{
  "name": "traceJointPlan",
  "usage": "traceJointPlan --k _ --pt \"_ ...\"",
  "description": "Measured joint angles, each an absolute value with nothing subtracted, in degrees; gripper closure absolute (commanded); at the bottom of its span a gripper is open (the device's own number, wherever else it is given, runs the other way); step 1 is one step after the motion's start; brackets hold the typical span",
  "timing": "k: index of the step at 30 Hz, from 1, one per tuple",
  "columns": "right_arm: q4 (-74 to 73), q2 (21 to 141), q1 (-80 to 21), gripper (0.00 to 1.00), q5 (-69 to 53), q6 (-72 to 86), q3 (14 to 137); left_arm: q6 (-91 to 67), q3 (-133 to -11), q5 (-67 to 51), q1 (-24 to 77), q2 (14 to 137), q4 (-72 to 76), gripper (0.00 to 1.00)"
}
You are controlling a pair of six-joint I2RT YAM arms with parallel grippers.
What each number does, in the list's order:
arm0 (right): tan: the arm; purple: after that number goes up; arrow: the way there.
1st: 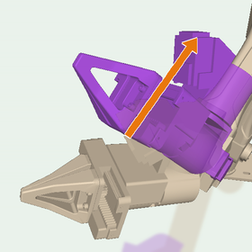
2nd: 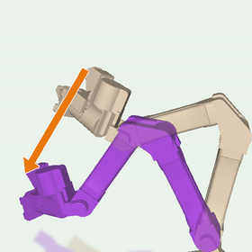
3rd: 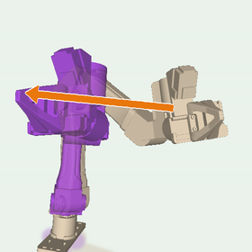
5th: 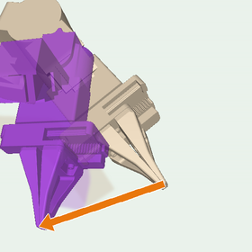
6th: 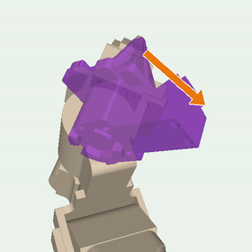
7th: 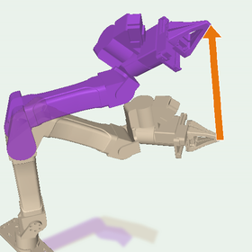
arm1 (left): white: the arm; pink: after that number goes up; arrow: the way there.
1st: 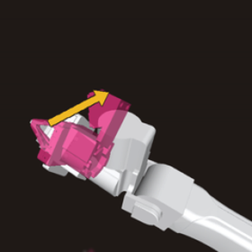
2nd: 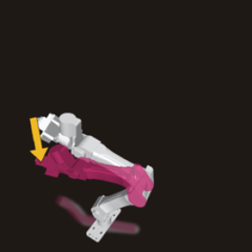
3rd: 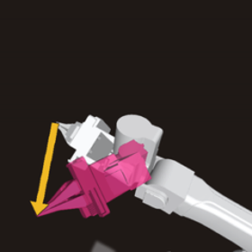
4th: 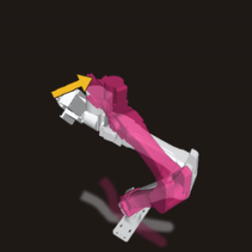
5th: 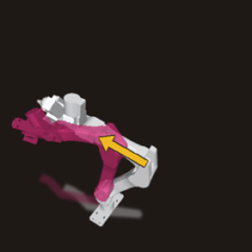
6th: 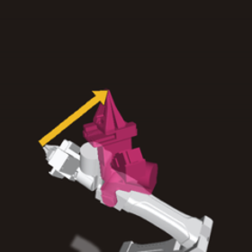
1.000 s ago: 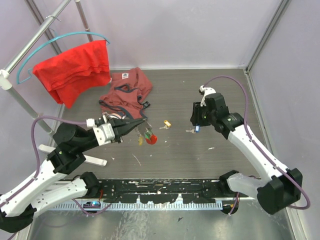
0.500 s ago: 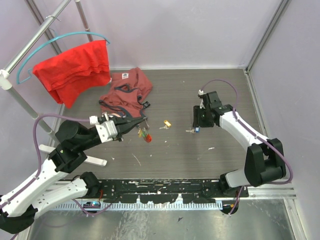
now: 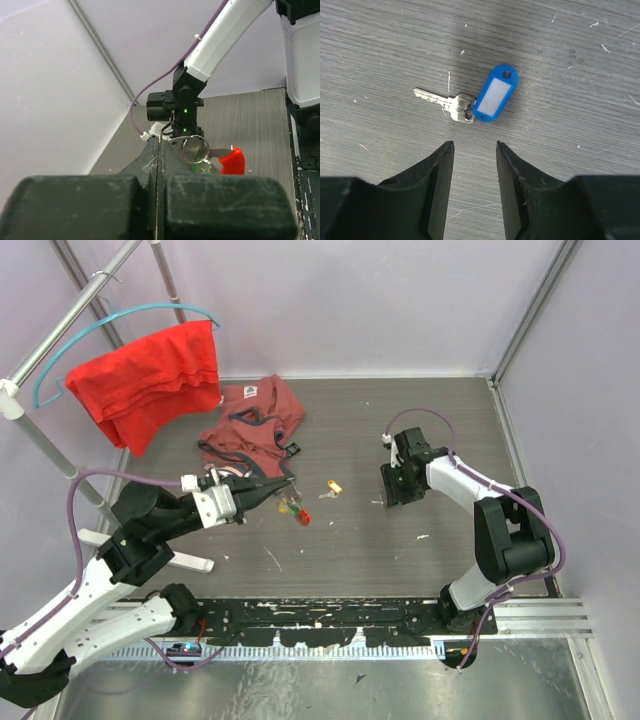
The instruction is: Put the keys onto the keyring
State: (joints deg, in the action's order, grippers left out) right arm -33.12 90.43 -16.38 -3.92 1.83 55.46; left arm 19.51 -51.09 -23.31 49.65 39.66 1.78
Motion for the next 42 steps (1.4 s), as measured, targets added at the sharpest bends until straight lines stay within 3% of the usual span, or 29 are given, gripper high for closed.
traceJointPlan --k 14,42 --pt "-30.17 90.45 -19.73 0.43 1.15 10.07 56.45 19.99 -51.09 -24.29 49.6 39.7 1.02 1.0" --pt "-24.58 86.39 -18.79 0.5 -3.97 2.15 51.53 22.48 -51.09 -24.73 49.54 38.68 -0.99 1.0"
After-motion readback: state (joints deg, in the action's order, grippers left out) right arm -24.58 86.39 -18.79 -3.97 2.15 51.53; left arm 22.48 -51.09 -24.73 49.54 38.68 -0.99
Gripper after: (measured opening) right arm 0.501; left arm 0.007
